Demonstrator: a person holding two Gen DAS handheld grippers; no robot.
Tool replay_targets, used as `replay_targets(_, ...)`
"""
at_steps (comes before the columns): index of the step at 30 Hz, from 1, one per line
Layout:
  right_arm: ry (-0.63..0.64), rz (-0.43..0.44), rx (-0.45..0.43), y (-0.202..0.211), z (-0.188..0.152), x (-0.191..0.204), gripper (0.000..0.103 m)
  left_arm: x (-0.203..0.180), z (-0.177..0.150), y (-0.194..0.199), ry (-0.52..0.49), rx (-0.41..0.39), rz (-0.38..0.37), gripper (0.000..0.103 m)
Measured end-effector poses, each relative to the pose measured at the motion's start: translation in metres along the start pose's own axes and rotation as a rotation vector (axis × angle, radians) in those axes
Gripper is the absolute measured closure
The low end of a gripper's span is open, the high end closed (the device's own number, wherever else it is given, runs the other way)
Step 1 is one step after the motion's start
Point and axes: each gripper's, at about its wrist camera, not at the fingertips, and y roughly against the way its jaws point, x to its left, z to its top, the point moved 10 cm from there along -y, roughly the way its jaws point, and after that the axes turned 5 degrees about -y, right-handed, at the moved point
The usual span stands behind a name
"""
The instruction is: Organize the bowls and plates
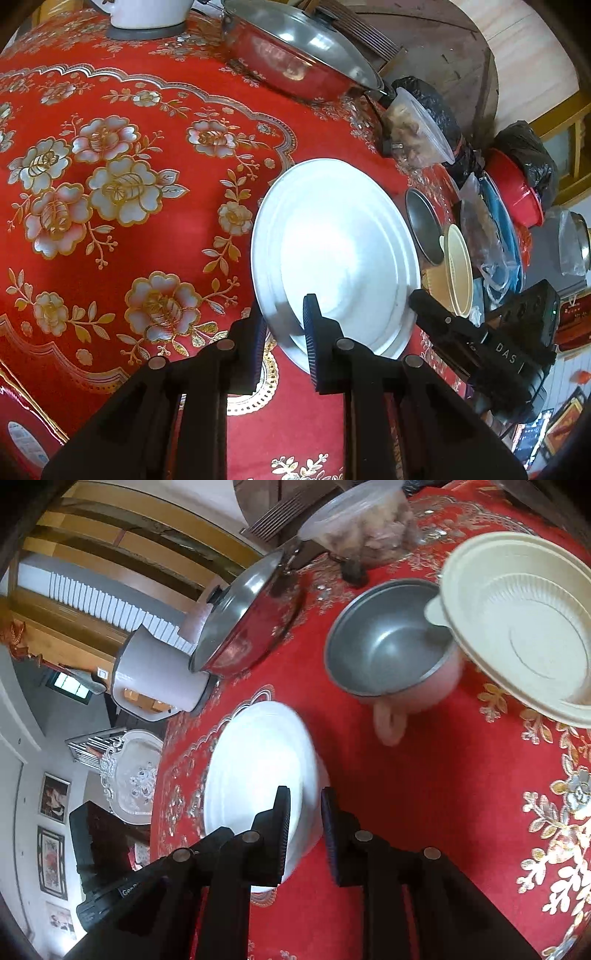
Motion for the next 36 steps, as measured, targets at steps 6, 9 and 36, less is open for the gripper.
replay_targets(6,0.052,-0.026,-0.021,0.002,-0.001,0.003,0.095,-0.001,-0.002,-0.002,0.020,0.014,-0.016,0.086)
replay_targets(9,0.099,-0.041,-0.057,0.010,-0.001,0.011,0.096,0.001,-0.003,0.001,0.038,0.011,-0.033,0.086)
replay_targets(36,1.176,-0.513,-0.455,0.039,-0.111,0.142,0.103,0.066,0.020,0.084,0.211,-0.185,-0.073,0.086)
